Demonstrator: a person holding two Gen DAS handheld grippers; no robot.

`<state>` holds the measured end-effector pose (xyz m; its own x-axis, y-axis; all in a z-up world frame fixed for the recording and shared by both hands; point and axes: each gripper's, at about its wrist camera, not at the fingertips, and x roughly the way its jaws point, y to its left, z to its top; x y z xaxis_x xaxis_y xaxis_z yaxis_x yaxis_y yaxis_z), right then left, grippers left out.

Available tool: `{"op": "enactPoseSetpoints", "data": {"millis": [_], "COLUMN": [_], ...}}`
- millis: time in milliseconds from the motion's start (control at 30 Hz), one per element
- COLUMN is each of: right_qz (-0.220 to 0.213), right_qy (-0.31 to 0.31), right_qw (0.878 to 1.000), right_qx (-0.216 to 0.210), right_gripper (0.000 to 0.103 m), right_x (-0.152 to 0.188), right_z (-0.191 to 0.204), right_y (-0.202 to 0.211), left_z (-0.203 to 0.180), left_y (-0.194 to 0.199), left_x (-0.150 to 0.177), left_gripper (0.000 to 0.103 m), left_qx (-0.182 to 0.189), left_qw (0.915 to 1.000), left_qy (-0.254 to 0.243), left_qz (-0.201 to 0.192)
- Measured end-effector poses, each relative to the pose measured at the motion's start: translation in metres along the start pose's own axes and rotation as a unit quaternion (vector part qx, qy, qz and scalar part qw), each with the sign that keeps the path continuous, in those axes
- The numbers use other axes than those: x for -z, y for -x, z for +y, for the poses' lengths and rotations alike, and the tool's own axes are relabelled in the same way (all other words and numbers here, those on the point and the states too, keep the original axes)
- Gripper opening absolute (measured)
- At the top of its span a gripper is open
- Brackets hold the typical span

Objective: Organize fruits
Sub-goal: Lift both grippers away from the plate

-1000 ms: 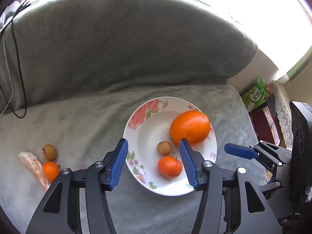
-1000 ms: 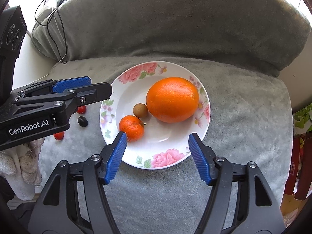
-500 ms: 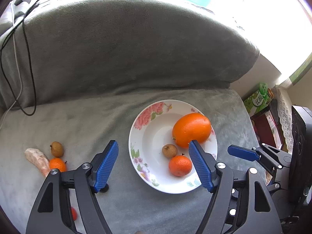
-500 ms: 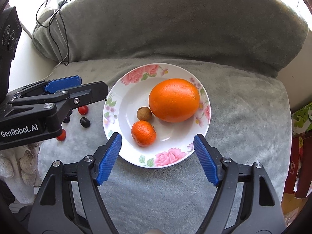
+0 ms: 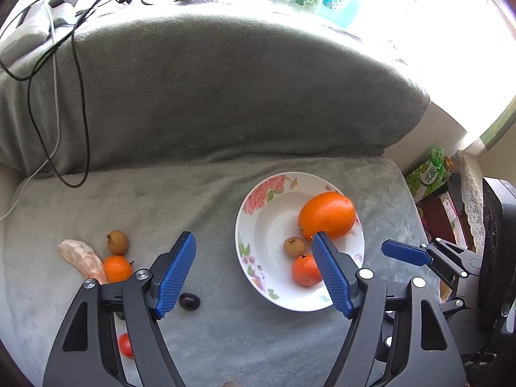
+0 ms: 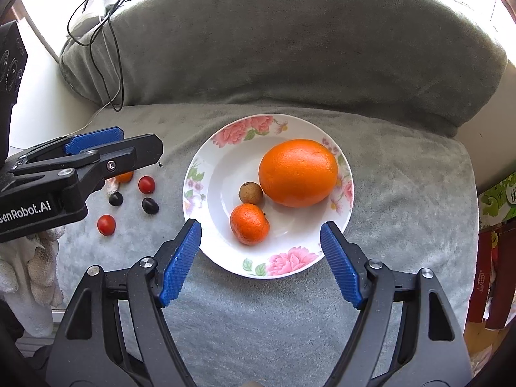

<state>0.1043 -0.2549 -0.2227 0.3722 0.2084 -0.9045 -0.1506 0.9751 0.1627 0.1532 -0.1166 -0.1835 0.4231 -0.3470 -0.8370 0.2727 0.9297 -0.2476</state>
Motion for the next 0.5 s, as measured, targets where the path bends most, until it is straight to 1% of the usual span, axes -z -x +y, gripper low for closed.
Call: {"op": "enactPoseSetpoints", "data": {"millis": [300,500], "right_qz": [-0.008,-0.009], "right_qy": [0.018,0.029], "right_qw": [1.0,0.999], "right_qx": [-0.016,-0.031], "right_gripper": [0.079,0.079], "right_x": [-0.006,-0.01], "right_z": [0.027,0.046], "right_y": [0.004,0.0], "left_z": [0.033,0.068], "left_y": [0.017,0.032], "left_x": [0.008,0.022], "left_gripper": [0.075,0.075], "left_qx": [-0.012,-0.029], "left_qw": [0.9993,0.9976], "left_qy": [0.032,0.059], "left_qz": [-0.013,-0.021]}}
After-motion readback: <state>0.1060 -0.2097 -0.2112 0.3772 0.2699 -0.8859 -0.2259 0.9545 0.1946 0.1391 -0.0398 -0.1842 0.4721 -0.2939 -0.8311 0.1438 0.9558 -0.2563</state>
